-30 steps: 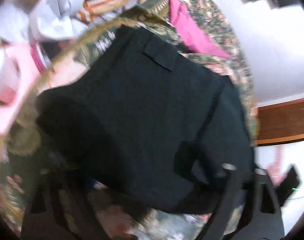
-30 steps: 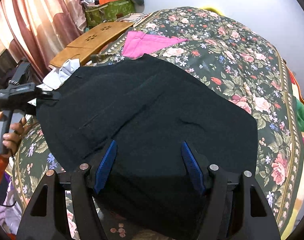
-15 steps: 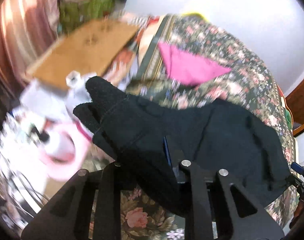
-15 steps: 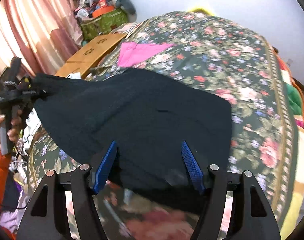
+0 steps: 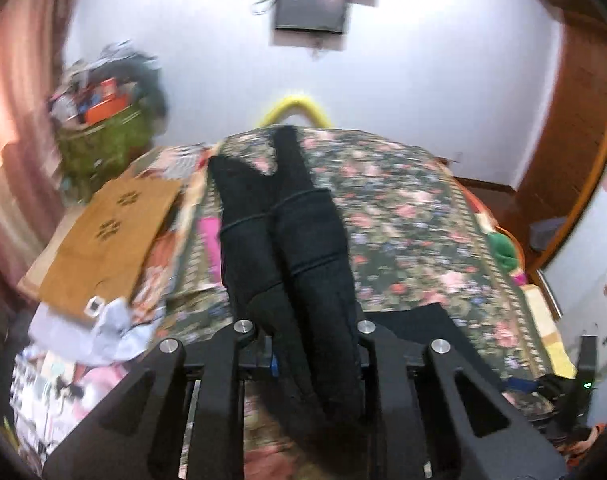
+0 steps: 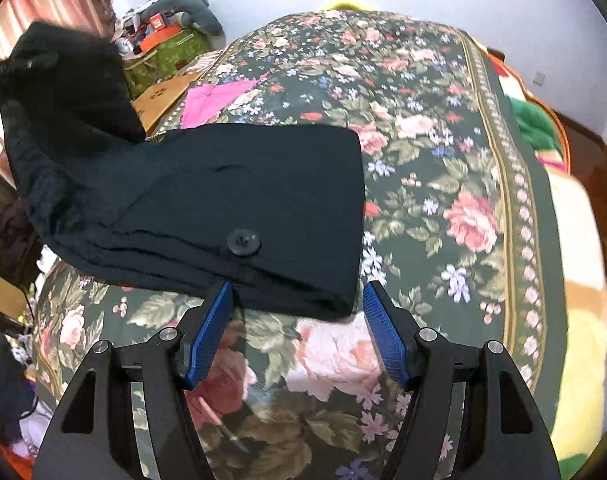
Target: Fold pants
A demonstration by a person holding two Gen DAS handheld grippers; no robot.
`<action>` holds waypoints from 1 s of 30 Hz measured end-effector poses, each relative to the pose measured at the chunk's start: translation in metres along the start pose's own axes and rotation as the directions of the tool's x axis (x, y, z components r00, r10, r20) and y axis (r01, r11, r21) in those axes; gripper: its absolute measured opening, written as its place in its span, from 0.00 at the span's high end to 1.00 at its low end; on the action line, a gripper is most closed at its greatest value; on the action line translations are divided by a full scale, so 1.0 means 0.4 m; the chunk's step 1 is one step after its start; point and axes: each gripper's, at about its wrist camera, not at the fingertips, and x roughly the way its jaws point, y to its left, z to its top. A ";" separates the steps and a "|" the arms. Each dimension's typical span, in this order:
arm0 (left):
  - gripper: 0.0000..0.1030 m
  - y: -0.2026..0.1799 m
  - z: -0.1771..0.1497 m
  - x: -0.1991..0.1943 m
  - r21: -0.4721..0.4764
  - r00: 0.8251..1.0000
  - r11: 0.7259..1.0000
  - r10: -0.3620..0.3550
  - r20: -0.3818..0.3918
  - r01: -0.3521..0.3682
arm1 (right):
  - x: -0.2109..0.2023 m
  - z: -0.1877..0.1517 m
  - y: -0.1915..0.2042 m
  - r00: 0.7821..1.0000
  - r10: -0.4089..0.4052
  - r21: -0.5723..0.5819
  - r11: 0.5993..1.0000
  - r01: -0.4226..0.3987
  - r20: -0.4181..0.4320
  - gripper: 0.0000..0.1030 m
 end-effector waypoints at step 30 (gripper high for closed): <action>0.28 -0.492 -0.160 0.267 0.180 0.882 0.937 -0.200 -0.426 0.300 | -0.022 -0.041 -0.034 0.997 0.077 0.077 0.994 -0.078 0.021 0.38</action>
